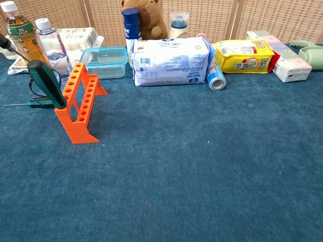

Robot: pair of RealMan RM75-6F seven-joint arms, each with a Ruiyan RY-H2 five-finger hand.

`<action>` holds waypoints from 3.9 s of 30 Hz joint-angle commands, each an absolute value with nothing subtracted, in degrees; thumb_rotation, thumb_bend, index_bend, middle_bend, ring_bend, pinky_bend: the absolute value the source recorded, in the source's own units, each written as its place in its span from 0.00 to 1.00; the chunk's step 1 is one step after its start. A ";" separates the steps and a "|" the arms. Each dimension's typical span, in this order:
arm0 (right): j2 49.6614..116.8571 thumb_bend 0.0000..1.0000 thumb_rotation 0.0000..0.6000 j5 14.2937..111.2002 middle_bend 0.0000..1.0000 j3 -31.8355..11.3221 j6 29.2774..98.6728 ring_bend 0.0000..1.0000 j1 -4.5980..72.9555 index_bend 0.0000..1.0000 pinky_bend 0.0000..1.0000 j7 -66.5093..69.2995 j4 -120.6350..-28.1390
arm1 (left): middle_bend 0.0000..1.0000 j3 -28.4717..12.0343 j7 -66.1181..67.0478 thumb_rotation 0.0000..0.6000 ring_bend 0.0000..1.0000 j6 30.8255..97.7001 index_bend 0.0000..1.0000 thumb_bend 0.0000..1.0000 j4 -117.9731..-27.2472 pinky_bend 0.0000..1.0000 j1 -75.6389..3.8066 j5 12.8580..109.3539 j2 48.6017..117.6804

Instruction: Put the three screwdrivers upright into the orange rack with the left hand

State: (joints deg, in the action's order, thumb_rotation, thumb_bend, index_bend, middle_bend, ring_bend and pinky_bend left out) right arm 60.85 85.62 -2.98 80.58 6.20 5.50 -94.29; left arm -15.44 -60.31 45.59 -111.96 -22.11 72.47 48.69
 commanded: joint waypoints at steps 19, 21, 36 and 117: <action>60.90 0.02 1.00 85.40 0.03 -2.97 80.33 0.00 6.35 0.00 0.02 5.46 -94.17 | 0.89 -18.65 -55.60 1.00 1.00 33.41 0.63 0.38 -116.50 0.98 -31.47 49.71 46.29; 60.89 0.02 1.00 85.30 0.03 -2.99 80.29 0.00 6.34 0.00 0.02 5.56 -94.11 | 0.89 -18.90 -54.94 1.00 1.00 33.47 0.63 0.38 -116.78 0.98 -31.76 48.61 46.63; 60.80 0.02 1.00 85.18 0.03 -3.03 80.26 0.00 6.36 0.00 0.02 5.99 -93.95 | 0.89 -20.17 -52.59 1.00 1.00 33.23 0.63 0.38 -117.22 0.98 -31.04 46.15 49.09; 60.64 0.02 1.00 84.57 0.03 -3.20 79.60 0.00 6.60 0.00 0.02 7.05 -93.42 | 0.89 -17.75 -34.92 1.00 1.00 36.71 0.63 0.38 -109.61 0.98 -38.02 28.06 59.68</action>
